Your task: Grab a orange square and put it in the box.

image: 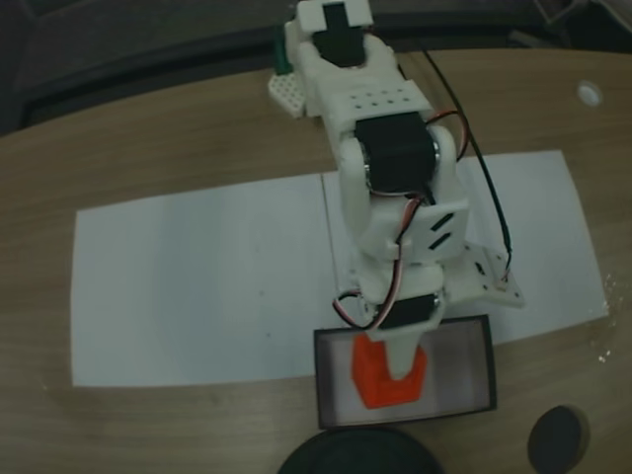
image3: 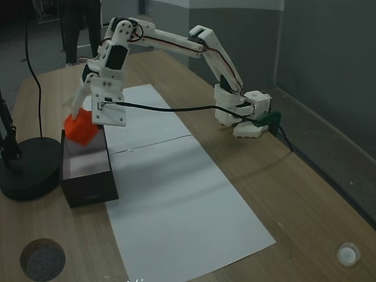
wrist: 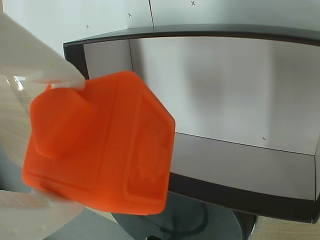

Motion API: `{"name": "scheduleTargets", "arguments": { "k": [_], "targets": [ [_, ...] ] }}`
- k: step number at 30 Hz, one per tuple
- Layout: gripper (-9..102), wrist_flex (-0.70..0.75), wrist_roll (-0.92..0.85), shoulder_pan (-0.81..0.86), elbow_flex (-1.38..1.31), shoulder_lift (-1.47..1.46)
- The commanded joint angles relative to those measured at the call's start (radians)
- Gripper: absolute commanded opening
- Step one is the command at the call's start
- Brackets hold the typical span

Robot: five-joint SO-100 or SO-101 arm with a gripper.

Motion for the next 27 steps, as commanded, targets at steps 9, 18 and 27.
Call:
{"name": "scheduleTargets", "arguments": {
  "k": [9, 18, 27],
  "targets": [
    [14, 0.049, 0.037, -0.029, -0.080, 0.040],
    [33, 0.072, 0.083, -0.034, -0.078, 0.040],
    [0, 0.115, 0.012, 0.031, -0.083, 0.255]
  ]
}}
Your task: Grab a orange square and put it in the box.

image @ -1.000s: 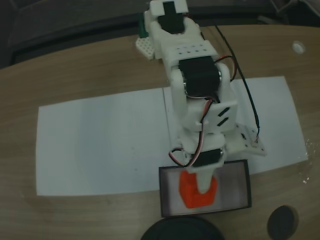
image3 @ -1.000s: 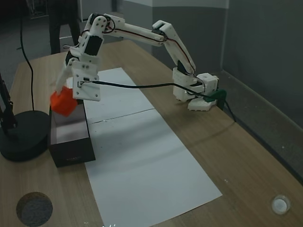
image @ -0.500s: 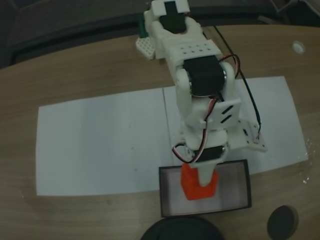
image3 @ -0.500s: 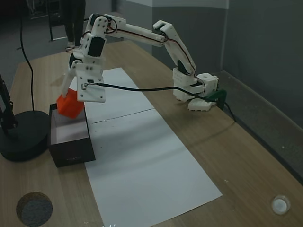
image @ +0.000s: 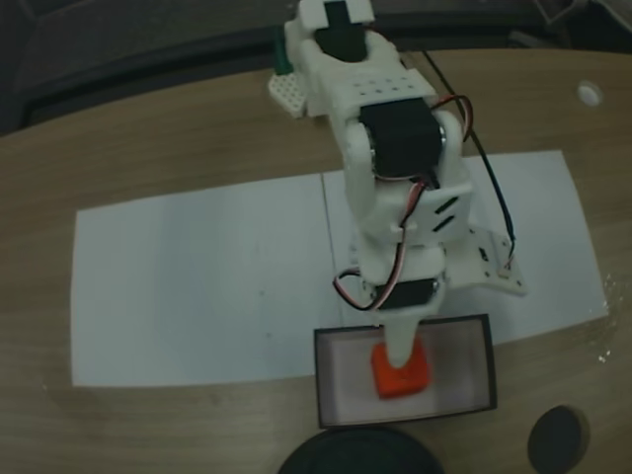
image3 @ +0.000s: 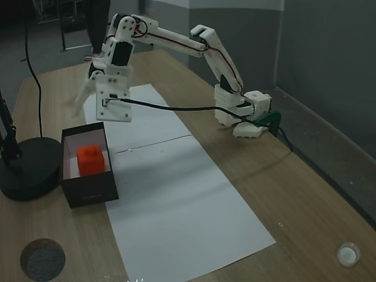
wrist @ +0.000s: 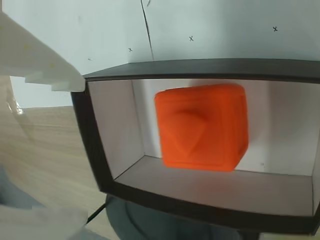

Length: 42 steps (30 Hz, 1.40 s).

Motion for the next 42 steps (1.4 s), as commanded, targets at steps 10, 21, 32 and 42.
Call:
{"name": "scheduleTargets", "arguments": {
  "k": [10, 21, 32, 42],
  "targets": [
    [0, 0.084, -0.084, 0.235, -0.107, 0.897],
    [0, 0.081, -0.074, 0.143, 0.344, 1.506],
    [0, 0.074, -0.114, -0.009, 0.706, 1.816],
    [0, -0.046, -0.187, -0.011, 0.905, 2.075]
  ]
}}
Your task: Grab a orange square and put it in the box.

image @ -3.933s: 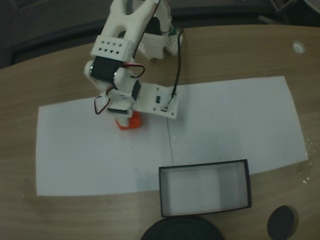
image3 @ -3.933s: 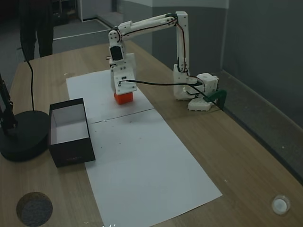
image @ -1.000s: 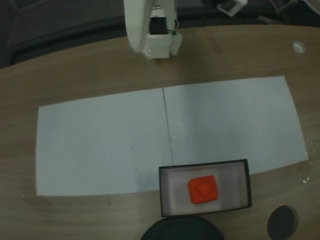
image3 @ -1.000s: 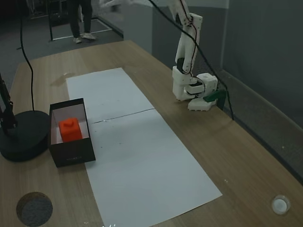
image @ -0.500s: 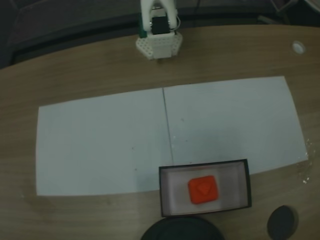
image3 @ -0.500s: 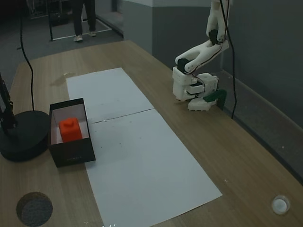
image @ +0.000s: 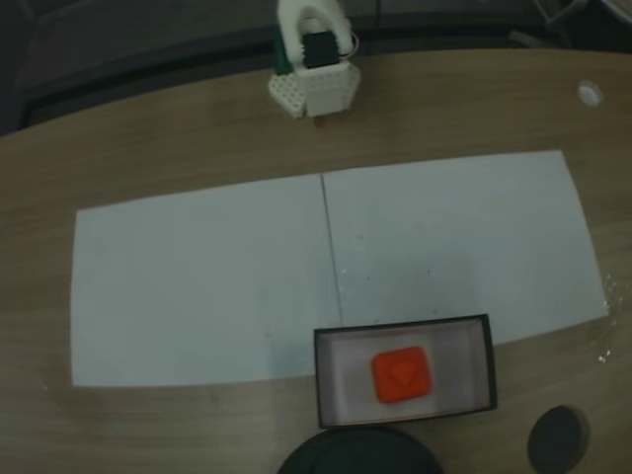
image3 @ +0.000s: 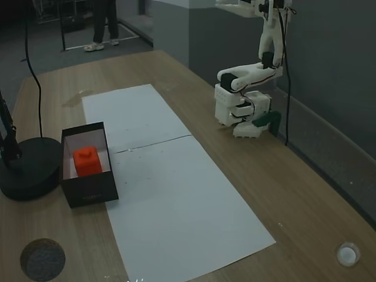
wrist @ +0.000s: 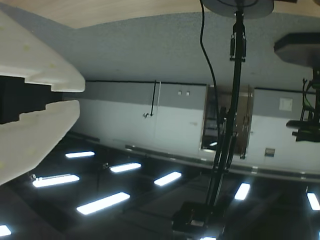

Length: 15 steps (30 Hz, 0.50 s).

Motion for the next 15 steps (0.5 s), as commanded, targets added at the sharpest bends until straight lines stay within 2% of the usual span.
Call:
{"name": "scheduleTargets", "arguments": {
  "k": [1, 10, 15],
  "targets": [
    [0, -0.094, 0.000, -0.002, 0.075, 0.081],
    [0, -0.331, 0.000, -0.002, 0.486, 0.354],
    [0, -0.413, 0.061, -0.002, 0.635, 0.356]
  ]
}}
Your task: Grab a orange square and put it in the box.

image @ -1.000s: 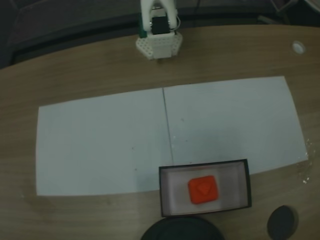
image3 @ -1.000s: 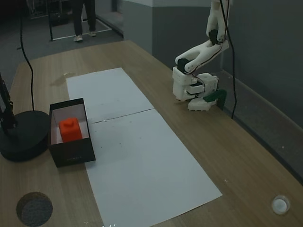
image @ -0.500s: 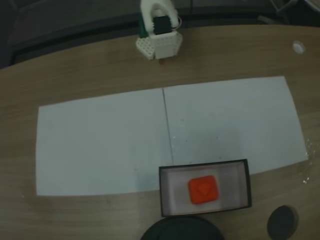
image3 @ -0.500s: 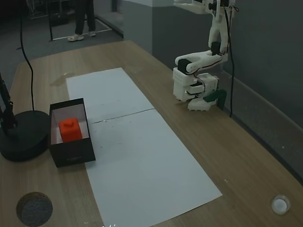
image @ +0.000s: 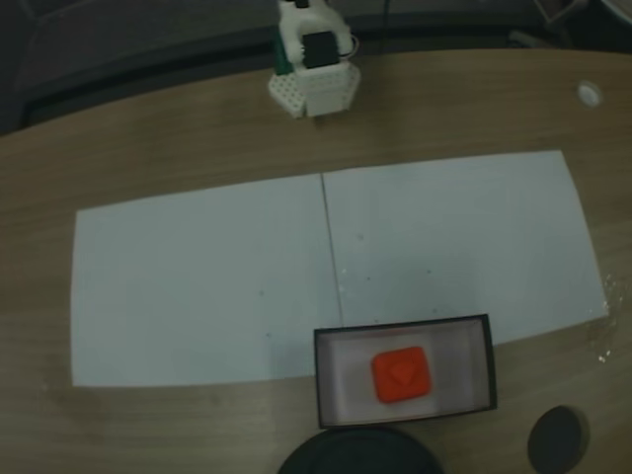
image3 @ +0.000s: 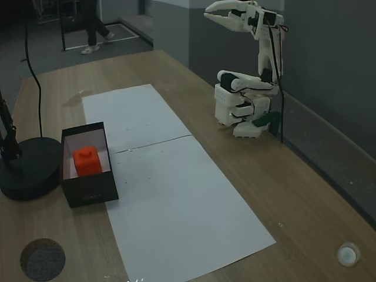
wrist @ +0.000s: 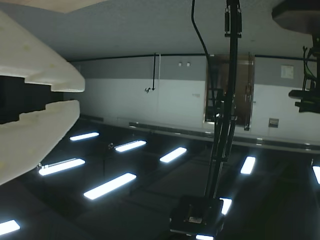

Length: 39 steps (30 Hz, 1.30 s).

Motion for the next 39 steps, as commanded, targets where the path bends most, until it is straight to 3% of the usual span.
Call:
{"name": "scheduleTargets", "arguments": {
  "k": [1, 16, 30, 39],
  "targets": [
    [0, -0.067, 0.069, 0.000, 0.071, 0.015],
    [0, -0.267, 0.092, 0.086, 0.758, 0.015],
    [0, -0.247, 0.097, 0.083, 1.057, 0.015],
    [0, -0.101, 0.097, 0.080, 1.029, 0.015]
  ]
}}
